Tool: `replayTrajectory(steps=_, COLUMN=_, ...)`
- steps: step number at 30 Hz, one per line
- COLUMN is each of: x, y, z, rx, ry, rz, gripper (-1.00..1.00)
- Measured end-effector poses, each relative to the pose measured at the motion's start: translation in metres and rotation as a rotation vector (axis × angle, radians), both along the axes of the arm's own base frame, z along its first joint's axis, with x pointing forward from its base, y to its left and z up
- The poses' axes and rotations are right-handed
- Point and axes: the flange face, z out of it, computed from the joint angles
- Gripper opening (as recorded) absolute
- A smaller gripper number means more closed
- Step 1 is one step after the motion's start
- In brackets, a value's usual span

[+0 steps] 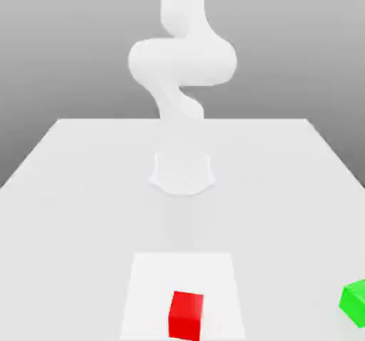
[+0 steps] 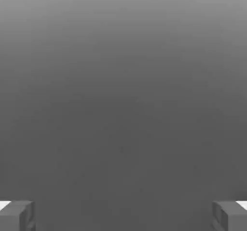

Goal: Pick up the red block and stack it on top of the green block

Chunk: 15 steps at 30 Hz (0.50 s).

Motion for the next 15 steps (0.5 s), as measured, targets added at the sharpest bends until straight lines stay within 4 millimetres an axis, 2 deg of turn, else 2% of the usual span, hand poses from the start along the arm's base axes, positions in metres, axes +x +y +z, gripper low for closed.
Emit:
replayTrajectory(steps=3, x=0.038, y=0.001, z=-0.051, rx=0.002, ry=0.091, rz=-0.020, gripper=0.00)
replayTrajectory(steps=7, x=0.076, y=0.001, z=-0.121, rx=0.006, ry=0.206, rz=-0.044, gripper=0.00)
replayTrajectory(steps=11, x=0.102, y=0.001, z=-0.196, rx=0.014, ry=0.321, rz=-0.066, gripper=0.00)
replayTrajectory(steps=15, x=0.115, y=0.001, z=-0.272, rx=0.024, ry=0.436, rz=-0.087, gripper=0.00)
